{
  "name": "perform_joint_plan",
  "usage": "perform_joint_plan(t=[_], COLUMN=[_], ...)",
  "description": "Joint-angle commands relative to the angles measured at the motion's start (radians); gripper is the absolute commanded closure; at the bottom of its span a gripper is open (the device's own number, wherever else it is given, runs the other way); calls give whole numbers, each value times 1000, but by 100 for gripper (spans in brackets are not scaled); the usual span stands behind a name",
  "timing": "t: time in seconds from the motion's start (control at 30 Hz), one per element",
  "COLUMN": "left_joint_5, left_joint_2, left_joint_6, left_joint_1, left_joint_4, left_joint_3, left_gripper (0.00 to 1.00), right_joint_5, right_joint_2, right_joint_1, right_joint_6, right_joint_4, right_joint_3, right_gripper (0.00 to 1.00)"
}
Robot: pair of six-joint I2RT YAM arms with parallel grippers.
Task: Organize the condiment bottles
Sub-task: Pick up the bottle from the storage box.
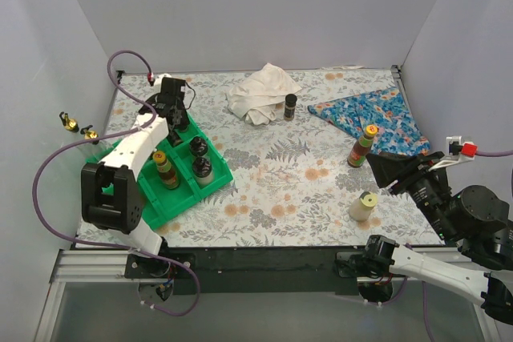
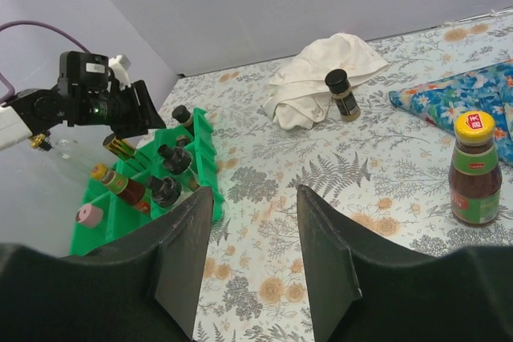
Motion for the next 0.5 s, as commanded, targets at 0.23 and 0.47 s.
perform_joint_plan(t=[0.23, 0.47], left_joint_5=[-116, -89], left_joint_2=[93, 116], left_joint_6=[-373, -456], left_joint_1=[20, 31], left_joint_4=[-145, -144], left_joint_3=[133, 103], left_gripper=[53, 57], right_joint_5=[45, 57], right_joint_2=[-6, -38], right_joint_1=[6, 5], right_joint_6=[-48, -60], right_joint_4=[58, 58], right_joint_3=[7, 16], right_gripper=[45, 45])
